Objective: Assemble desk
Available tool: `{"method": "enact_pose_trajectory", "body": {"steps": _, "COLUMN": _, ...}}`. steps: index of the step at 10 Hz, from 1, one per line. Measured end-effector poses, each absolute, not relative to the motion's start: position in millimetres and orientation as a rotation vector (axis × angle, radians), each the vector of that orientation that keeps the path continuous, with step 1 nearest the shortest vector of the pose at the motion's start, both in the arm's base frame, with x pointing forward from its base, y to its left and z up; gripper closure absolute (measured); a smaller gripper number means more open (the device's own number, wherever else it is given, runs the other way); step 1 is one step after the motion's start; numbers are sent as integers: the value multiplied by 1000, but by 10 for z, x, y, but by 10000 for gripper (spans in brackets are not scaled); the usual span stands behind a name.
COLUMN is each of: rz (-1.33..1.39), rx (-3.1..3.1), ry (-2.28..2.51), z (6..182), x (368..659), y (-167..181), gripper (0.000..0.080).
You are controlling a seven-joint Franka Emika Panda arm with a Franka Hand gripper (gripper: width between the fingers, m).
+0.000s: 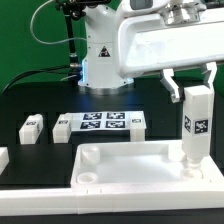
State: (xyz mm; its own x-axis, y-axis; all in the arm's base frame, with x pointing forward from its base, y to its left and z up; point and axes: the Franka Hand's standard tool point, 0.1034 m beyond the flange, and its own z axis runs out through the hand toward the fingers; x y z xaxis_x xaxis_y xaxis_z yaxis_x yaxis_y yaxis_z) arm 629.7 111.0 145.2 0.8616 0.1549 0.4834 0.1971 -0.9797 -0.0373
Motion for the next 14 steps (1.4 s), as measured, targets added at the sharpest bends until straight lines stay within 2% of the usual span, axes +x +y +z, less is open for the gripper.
{"method": "enact_pose_trajectory", "body": {"steps": 2, "rz": -739, "rx": -2955, "ry": -284, "z": 1379, "x": 6280, "y": 1083, "gripper": 512}}
{"method": "enact_pose_trajectory", "body": {"steps": 6, "rz": -746, "rx": -2956, "ry": -289, "z": 1361, "x": 6291, "y": 1057, "gripper": 512}}
{"method": "enact_pose_trajectory", "body": {"steps": 11, "rz": -726, "rx": -2958, "ry": -294, "z": 1231, "x": 6243, "y": 1093, "gripper": 512}}
{"method": "enact_pose_trajectory", "body": {"steps": 14, "rz": -777, "rx": -2942, "ry": -288, "z": 1215, "x": 6260, "y": 1120, "gripper": 512}}
